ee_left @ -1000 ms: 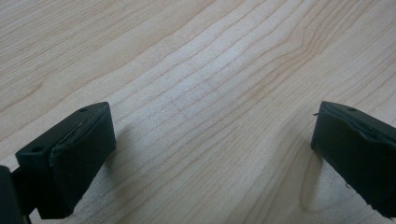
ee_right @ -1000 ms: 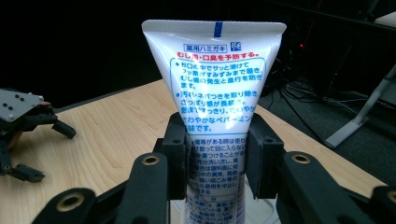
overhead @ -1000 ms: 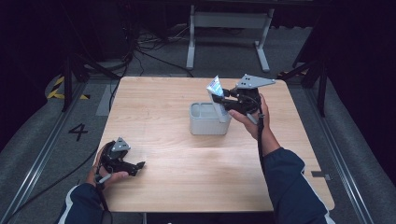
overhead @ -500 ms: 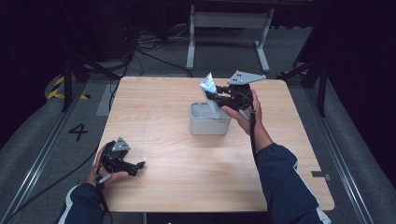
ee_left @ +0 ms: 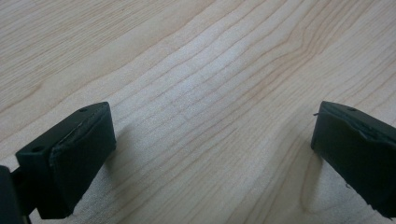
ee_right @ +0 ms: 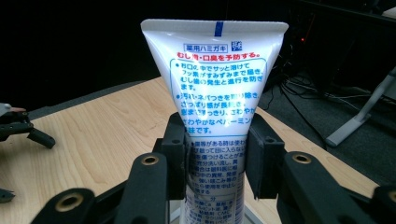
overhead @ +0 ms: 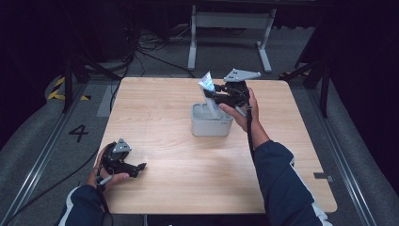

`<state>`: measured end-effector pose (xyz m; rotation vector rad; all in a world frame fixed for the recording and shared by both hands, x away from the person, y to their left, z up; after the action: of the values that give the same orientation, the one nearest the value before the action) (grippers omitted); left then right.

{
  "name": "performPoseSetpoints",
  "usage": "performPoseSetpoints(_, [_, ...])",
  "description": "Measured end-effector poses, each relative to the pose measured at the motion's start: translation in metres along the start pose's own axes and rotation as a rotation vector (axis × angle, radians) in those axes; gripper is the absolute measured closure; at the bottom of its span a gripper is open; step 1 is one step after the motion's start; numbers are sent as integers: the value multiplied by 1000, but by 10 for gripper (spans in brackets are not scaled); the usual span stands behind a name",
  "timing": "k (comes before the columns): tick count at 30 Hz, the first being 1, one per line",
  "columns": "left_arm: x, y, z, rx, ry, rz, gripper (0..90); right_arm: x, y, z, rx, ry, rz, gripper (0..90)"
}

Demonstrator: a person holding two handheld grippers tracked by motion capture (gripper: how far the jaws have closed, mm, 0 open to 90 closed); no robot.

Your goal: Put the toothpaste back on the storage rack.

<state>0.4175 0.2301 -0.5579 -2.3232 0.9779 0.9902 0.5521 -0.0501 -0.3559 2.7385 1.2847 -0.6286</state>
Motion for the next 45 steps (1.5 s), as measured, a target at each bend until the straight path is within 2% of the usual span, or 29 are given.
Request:
performPoseSetpoints(8, [0, 0, 0, -2, 0, 3, 2, 7, 6, 9, 12, -15, 6, 654])
performPoseSetpoints(21, [0, 0, 0, -1, 1, 5, 2, 8, 16, 25, 22, -41, 16, 651])
performPoseSetpoints(45, [0, 0, 0, 1, 0, 4, 2, 6, 17, 52, 1, -95, 9, 646])
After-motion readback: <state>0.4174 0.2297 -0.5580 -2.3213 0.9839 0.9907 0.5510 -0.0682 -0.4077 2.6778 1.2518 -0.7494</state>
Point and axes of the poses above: each handheld gripper's, and its own axes: x roughly forward along the jaws, z roughly out of its underside, y roughly to its right, the point moved 10 cm from there along x, roughly forward along the jaws, and after that the axes turned 10 degrees about x, right-handed, at the moved point
